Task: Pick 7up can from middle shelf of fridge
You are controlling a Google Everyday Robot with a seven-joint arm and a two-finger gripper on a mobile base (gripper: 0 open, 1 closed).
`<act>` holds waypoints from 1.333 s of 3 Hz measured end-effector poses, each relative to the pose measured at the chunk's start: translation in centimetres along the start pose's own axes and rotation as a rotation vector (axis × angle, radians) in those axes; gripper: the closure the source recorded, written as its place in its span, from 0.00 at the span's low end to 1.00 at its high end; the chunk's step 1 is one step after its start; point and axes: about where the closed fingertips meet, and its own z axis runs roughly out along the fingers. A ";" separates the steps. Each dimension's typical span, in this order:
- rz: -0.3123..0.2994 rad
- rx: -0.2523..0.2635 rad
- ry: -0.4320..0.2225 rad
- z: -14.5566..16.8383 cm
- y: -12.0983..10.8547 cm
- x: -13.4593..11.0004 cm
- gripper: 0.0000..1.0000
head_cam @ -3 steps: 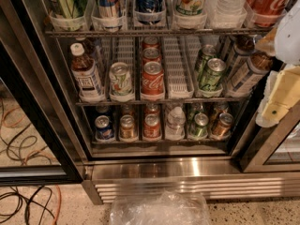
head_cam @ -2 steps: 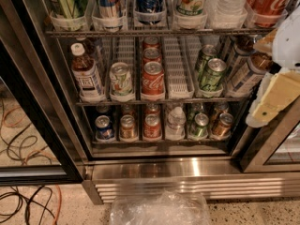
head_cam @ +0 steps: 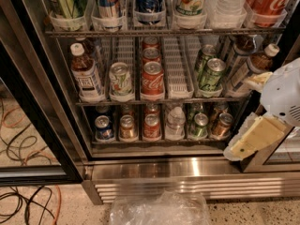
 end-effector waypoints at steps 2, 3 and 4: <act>0.002 0.015 0.035 -1.0 0.1 0.6 0.00; 0.048 0.076 -0.014 -2.0 0.2 -0.5 0.00; 0.077 0.187 -0.147 -3.0 -0.5 -3.0 0.00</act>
Offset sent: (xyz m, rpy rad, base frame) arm -0.0147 -0.0216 0.0109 -0.0780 0.0144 -0.0420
